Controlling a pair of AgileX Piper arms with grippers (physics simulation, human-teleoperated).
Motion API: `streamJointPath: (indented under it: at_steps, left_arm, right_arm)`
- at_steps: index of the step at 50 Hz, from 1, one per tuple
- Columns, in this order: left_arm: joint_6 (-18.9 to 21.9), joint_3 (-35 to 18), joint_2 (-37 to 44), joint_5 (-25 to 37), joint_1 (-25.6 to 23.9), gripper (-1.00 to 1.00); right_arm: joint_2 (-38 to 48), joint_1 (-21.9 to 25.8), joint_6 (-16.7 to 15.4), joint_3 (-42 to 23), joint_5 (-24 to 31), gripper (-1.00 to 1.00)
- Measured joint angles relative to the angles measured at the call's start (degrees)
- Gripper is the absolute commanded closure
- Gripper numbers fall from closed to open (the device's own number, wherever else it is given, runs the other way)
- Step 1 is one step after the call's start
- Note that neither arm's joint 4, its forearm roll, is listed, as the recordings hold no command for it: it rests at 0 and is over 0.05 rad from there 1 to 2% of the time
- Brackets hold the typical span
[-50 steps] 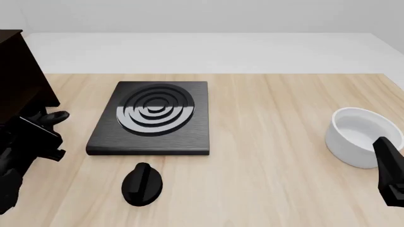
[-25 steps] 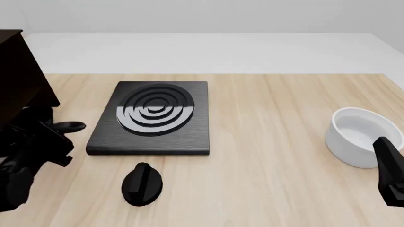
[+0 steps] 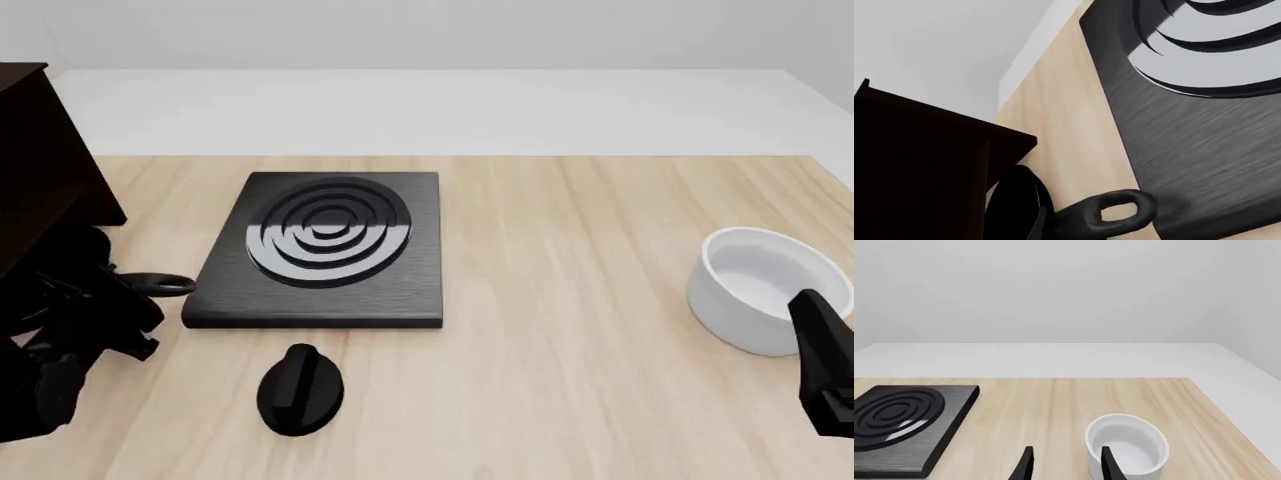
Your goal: Put the frying pan under the cabinet shelf.
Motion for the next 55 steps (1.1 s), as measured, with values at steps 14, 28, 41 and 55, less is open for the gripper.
streamJointPath:
  at_steps: [14, 28, 41, 55]
  left_arm:
    - [-1.5, -0.2, 0.3, 0.0, 0.0, 1.00]
    - [-8.0, 0.5, 0.7, 0.0, -0.2, -1.00]
    - [-4.7, 11.5, -6.2, 0.7, -5.3, -1.00]
    - [1.1, 18.0, -43.8, 33.3, -9.4, -1.00]
  right_arm:
    - [0.0, 0.0, 0.0, 0.0, 0.0, -1.00]
    - [0.0, 0.0, 0.0, 0.0, 0.0, -1.00]
    - [0.0, 0.0, 0.0, 0.0, 0.0, -1.00]
    - [0.0, 0.0, 0.0, 0.0, 0.0, -1.00]
